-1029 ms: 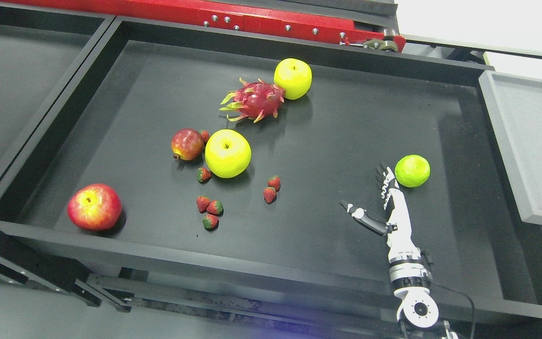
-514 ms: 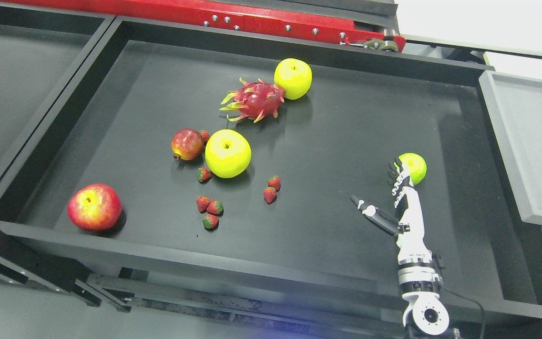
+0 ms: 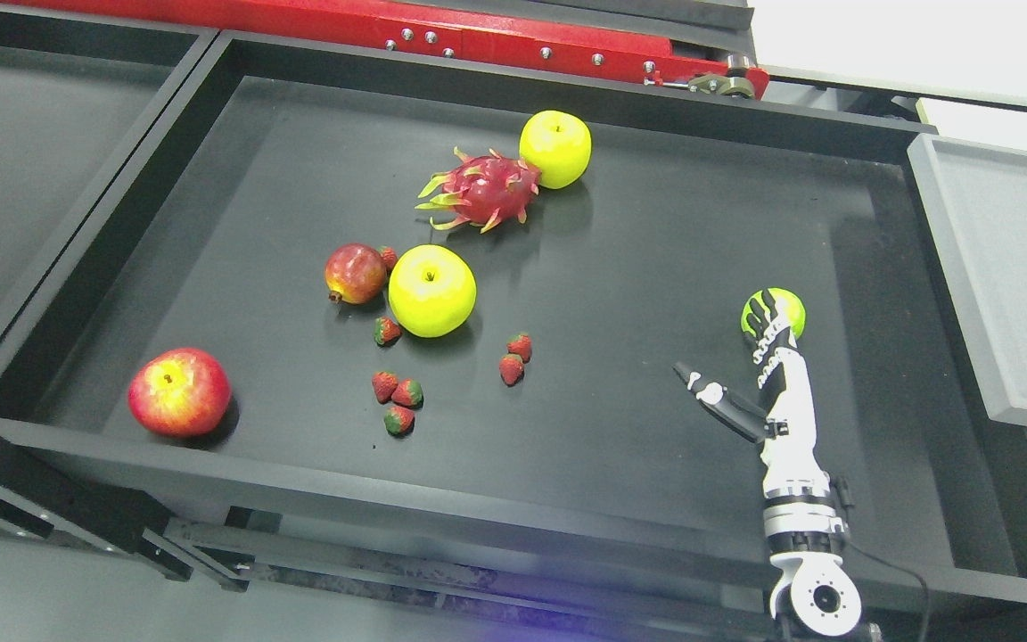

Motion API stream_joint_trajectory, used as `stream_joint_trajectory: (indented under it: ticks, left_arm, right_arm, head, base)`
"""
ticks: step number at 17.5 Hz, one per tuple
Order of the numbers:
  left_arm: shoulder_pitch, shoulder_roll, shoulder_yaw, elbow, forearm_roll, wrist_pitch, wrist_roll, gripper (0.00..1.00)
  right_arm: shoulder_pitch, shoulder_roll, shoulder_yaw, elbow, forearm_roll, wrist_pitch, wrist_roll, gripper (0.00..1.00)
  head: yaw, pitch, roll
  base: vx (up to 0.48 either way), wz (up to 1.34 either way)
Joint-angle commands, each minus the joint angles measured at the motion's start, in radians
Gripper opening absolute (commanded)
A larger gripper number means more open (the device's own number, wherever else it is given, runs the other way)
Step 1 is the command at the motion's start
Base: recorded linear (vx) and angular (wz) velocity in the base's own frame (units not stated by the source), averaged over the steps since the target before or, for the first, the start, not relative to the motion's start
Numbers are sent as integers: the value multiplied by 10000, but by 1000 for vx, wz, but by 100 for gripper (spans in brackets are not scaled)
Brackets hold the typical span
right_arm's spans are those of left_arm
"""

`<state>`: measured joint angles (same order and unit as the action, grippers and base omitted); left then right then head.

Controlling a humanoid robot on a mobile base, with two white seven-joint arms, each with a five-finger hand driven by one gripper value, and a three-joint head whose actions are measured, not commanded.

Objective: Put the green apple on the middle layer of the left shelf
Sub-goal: 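Withdraw the open right hand from the green apple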

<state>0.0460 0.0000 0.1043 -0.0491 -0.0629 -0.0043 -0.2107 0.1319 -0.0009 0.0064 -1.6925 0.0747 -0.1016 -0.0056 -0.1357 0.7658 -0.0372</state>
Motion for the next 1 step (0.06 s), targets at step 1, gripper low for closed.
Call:
stream_joint_trajectory:
  ticks: [1]
  left_arm:
    - [0,175,0,0,0,-3,5,100]
  right_arm:
    - [16,-165,196,-194,-10,19,-6,100]
  head:
    - [0,0,0]
  base:
    - [0,0]
